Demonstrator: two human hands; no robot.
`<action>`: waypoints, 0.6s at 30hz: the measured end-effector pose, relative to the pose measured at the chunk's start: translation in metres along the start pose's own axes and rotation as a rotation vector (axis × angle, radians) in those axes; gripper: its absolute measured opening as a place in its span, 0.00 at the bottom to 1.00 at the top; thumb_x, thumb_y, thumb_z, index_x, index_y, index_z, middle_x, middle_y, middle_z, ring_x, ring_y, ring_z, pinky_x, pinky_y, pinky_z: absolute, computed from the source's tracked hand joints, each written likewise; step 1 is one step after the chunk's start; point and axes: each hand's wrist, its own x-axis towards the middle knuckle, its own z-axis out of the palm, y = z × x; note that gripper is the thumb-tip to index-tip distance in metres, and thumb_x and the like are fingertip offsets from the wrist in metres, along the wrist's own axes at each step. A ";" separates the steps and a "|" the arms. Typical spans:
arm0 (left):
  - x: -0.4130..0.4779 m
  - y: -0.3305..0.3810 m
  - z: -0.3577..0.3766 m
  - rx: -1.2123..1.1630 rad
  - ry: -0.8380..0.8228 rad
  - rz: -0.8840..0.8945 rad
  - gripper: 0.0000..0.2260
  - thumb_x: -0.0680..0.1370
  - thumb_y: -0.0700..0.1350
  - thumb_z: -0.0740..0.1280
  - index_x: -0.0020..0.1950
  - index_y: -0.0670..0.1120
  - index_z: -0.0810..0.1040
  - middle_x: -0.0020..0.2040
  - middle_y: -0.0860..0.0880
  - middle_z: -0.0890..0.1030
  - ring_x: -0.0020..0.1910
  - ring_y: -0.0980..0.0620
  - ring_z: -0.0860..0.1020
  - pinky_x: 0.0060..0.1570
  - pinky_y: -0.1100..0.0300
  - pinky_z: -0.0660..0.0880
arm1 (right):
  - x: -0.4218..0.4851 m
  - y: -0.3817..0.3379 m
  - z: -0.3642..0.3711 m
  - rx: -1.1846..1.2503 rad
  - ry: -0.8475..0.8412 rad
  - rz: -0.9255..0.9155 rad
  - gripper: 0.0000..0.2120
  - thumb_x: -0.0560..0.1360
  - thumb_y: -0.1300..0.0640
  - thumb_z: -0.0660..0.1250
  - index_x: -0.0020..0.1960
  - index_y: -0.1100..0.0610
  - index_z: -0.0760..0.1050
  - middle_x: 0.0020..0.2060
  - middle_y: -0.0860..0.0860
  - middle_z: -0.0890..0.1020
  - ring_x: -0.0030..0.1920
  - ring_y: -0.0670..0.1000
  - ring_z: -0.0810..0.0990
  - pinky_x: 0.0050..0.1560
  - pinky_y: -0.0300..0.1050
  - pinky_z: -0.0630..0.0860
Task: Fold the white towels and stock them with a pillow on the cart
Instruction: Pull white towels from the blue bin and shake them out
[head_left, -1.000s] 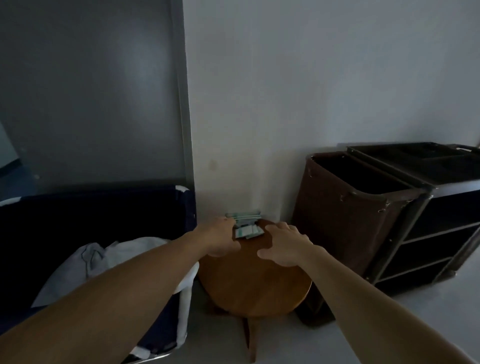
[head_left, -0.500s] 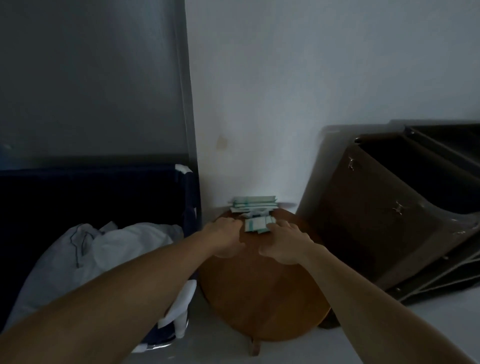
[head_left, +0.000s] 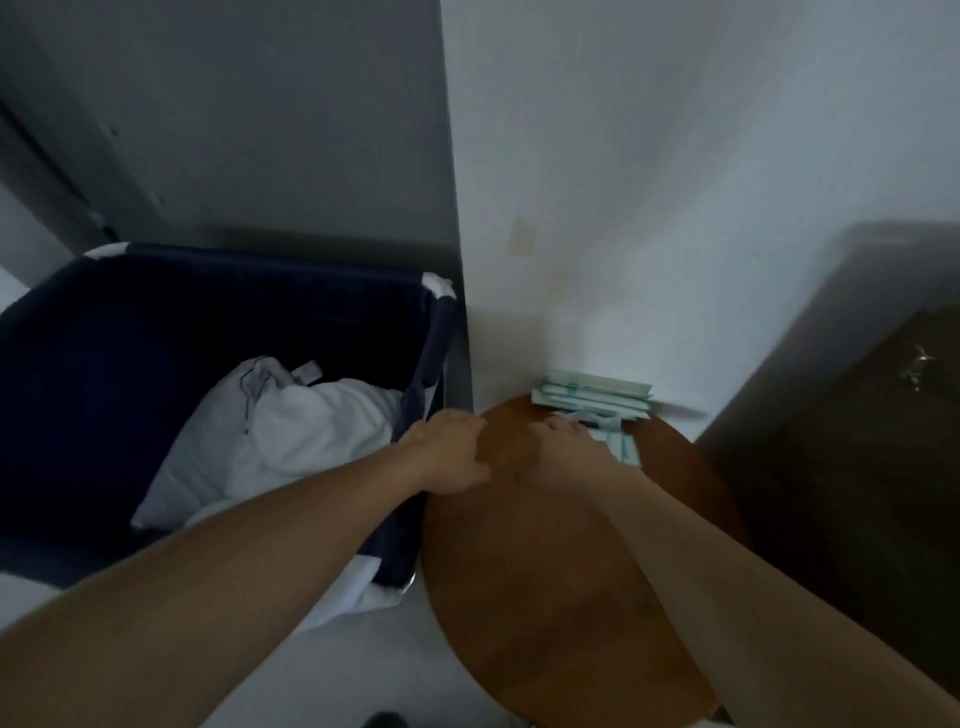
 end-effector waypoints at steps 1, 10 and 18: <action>0.006 -0.008 0.001 -0.013 -0.001 -0.006 0.18 0.75 0.57 0.65 0.60 0.48 0.74 0.62 0.49 0.75 0.60 0.48 0.74 0.58 0.51 0.74 | 0.007 -0.004 0.001 -0.001 -0.012 -0.027 0.30 0.78 0.46 0.65 0.76 0.53 0.62 0.75 0.56 0.62 0.74 0.61 0.60 0.71 0.61 0.61; 0.025 -0.105 -0.027 -0.130 0.165 -0.170 0.23 0.77 0.52 0.67 0.70 0.47 0.70 0.68 0.46 0.74 0.65 0.47 0.72 0.65 0.49 0.70 | 0.076 -0.079 -0.003 -0.019 -0.038 -0.212 0.33 0.75 0.40 0.65 0.76 0.50 0.61 0.71 0.54 0.67 0.70 0.60 0.66 0.68 0.58 0.68; 0.035 -0.274 -0.027 -0.182 0.058 -0.289 0.34 0.80 0.56 0.64 0.80 0.45 0.54 0.79 0.45 0.58 0.77 0.45 0.58 0.75 0.50 0.57 | 0.164 -0.206 0.025 -0.096 -0.128 -0.273 0.34 0.75 0.37 0.63 0.75 0.51 0.60 0.75 0.54 0.62 0.74 0.61 0.60 0.68 0.60 0.64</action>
